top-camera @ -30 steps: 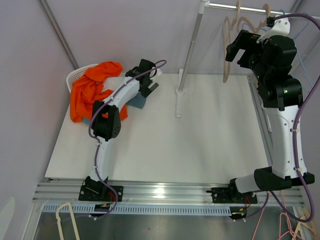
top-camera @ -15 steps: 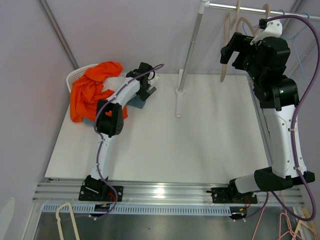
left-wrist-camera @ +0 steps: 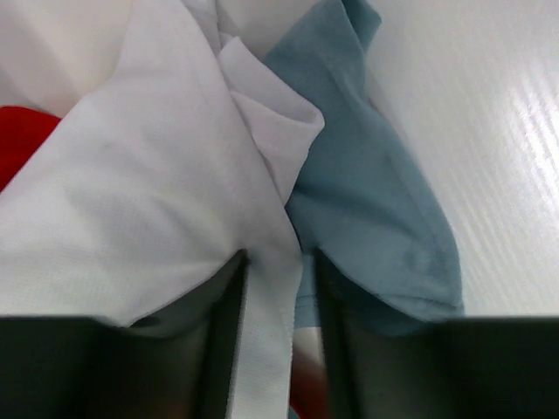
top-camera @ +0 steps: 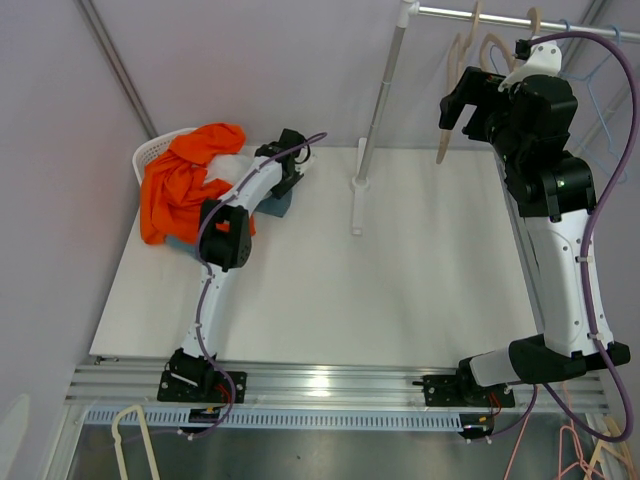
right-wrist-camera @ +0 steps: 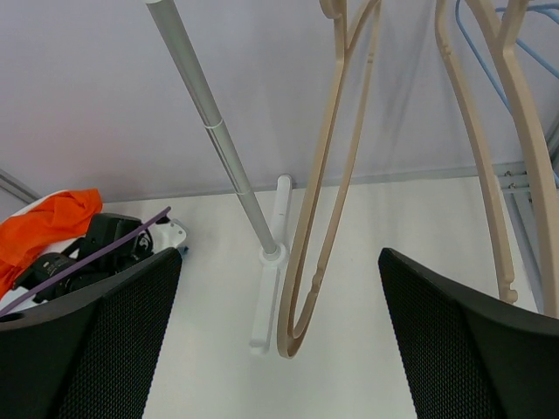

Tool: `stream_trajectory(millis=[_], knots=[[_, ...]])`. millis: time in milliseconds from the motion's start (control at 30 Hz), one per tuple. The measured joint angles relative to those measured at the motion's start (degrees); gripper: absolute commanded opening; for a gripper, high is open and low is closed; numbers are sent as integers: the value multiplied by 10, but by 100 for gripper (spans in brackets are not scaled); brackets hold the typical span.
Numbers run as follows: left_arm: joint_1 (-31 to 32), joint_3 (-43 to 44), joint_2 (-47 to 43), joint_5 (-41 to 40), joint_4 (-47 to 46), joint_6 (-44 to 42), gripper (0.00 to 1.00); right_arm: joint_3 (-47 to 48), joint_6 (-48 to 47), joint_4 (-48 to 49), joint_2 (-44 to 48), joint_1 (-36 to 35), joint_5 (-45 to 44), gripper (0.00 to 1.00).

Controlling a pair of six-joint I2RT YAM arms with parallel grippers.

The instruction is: Remove the t-shirt from the hanger

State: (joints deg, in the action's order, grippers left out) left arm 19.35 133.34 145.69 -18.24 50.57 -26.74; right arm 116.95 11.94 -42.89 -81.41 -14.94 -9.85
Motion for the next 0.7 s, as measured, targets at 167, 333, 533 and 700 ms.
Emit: stream_trajectory(millis=[167, 333, 533, 700], knots=[[0, 0, 2, -11, 16, -3, 8, -6, 0, 3, 1, 0, 1, 100], [0, 0, 2, -15, 39, -4, 57, -8, 0, 3, 5, -1, 3, 99], [2, 0, 2, -26, 50, 8, 99, -9, 0, 3, 12, -1, 11, 99], [5, 2, 2, -23, 57, 8, 100, -9, 0, 3, 14, -1, 16, 100]])
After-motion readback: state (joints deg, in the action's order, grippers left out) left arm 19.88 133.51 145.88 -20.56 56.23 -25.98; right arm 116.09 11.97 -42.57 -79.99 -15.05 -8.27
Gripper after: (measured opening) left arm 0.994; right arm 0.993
